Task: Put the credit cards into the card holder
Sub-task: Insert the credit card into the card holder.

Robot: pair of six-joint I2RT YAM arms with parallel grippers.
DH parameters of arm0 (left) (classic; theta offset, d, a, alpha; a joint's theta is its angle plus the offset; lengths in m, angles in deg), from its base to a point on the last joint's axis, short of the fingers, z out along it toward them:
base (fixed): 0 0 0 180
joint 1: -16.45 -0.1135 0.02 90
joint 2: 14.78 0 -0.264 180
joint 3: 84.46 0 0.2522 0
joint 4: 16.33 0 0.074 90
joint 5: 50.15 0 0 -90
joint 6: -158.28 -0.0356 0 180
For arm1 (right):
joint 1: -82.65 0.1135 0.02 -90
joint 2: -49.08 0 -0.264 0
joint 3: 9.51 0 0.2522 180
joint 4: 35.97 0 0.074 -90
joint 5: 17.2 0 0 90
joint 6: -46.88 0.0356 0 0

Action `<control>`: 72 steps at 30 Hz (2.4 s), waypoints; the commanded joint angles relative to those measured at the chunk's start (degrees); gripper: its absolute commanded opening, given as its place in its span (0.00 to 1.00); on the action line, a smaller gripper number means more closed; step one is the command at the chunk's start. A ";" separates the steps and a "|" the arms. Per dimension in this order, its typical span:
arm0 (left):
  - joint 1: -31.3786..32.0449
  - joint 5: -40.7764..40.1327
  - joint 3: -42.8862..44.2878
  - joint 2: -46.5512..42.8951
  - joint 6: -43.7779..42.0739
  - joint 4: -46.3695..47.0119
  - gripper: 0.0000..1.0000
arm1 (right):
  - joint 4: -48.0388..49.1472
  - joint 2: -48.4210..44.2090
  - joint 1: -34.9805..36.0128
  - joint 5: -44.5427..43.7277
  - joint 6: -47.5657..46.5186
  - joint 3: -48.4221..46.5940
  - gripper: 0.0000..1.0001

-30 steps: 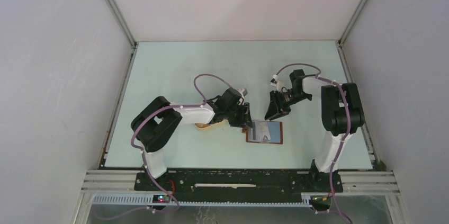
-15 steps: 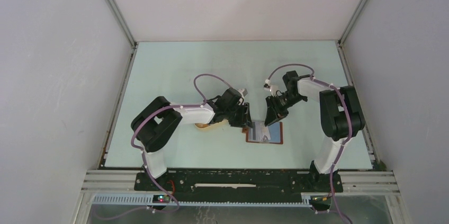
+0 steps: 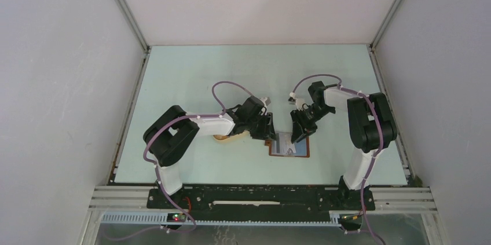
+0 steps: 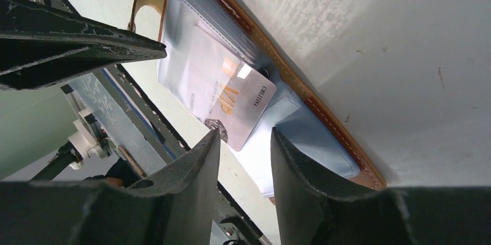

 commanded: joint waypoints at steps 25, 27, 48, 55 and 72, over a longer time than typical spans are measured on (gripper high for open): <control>0.84 4.07 -0.12 -1.65 0.27 0.71 0.44 | -1.34 7.62 6.08 11.02 2.43 -5.93 0.33; 0.87 3.88 -0.39 -1.99 0.36 0.72 0.44 | -1.41 8.08 5.93 10.75 2.42 -6.12 0.34; 0.76 -3.18 -3.79 -13.69 -3.39 4.64 0.47 | -9.93 -2.82 -5.79 15.07 -13.71 -6.27 0.43; 0.75 -10.01 -7.68 -22.81 -8.22 5.11 0.47 | -6.85 -5.50 -9.17 10.92 -11.52 -4.45 0.42; 0.45 -34.21 -22.05 -51.24 -14.73 6.39 0.58 | -1.51 -9.50 -14.58 -0.80 -7.97 0.13 0.44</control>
